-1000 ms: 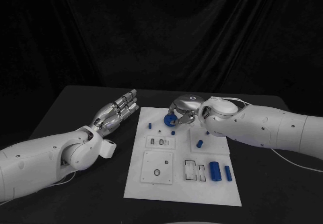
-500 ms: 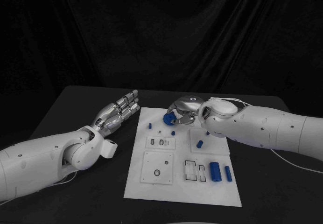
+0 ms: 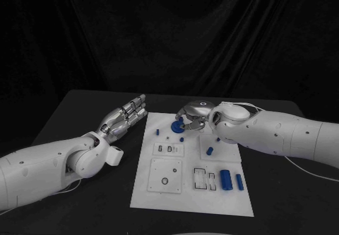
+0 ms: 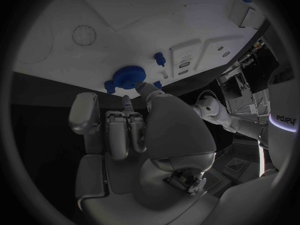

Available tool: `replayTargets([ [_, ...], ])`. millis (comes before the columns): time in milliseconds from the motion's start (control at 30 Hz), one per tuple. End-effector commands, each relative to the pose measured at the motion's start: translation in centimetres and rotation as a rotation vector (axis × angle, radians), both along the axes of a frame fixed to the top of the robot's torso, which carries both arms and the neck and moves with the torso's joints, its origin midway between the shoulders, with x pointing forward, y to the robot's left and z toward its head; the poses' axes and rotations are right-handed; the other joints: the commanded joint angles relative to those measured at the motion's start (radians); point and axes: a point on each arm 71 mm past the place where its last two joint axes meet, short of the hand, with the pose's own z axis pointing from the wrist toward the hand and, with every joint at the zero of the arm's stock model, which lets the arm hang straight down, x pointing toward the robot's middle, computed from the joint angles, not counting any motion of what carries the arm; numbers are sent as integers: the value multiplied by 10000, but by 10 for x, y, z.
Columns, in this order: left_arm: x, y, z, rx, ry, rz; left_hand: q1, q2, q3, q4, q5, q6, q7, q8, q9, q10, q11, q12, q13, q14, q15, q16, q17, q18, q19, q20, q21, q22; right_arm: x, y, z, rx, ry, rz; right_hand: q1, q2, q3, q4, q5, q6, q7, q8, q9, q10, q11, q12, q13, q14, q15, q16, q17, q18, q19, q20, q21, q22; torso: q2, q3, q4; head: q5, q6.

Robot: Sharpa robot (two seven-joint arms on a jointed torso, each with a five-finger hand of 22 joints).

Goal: Assemble the parts on the task board

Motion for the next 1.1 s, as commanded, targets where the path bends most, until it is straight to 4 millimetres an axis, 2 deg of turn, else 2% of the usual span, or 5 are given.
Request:
replayTargets([
  [33, 0, -1, 2, -102, -44, -127, 101, -10, 71, 13, 47, 27, 62, 54, 9, -18, 56, -35, -10, 33, 64, -37, -16, 178, 25, 65, -34, -15, -1, -5, 1, 183, -225, -182, -114, -39, -41, 45, -156, 24, 19, 24, -47, 1050, -35, 25, 2634, 1048, -13, 26, 2635, 88, 4, -7, -46, 39, -1, -5, -4, 17, 6],
  [267, -1, 3, 2, -68, -37, -40, 107, -9, 88, -3, 50, 53, 102, 59, 13, -18, 48, -35, -10, 33, 63, -37, -16, 178, 25, 72, -34, -15, -9, -29, 14, 540, -624, -397, -174, -103, -108, 53, -319, 332, 64, 112, -110, 1050, -8, 25, 2634, 1048, -4, 26, 2635, 63, 128, -4, 43, 129, 3, -2, -12, 14, 14],
  [500, -2, 7, 2, -30, -47, 63, 105, -27, 95, -20, 43, 46, 83, 57, 10, -18, 80, -35, -10, 33, 68, -37, -16, 178, 25, 84, -34, -15, -21, -79, 37, 431, -621, -1268, -404, -281, -452, 190, -1445, 525, 47, 75, -257, 1050, -10, 25, 2634, 1048, 2, 26, 2635, 55, 200, 6, 22, 190, -15, -3, -24, -24, 49],
  [867, -2, 9, 2, -27, -39, 80, 104, -32, 97, -25, 43, 54, 75, 58, 12, -18, 86, -35, -10, 33, 70, -37, -16, 179, 25, 87, -34, -15, -40, -148, 40, 218, -449, -2514, -303, -356, -658, 192, -1618, 382, -24, -4, -404, 1050, -88, 25, 2634, 1038, -77, -3, 2604, -11, 457, -62, 314, 425, -95, -36, -154, 176, -102],
  [1100, -2, 10, 2, -30, -54, 103, 93, -49, 131, -65, 48, -41, -89, 35, -5, -18, 151, -35, -10, 33, 105, -37, -16, 177, 25, 107, -34, -15, -50, -173, 27, 184, -288, -2868, -280, -408, -740, 212, -1702, 296, -63, -1, -453, 1050, -121, 25, 2634, 1003, -106, -111, 2489, -9, 475, -86, 291, 427, -127, -55, -230, 304, -174],
])
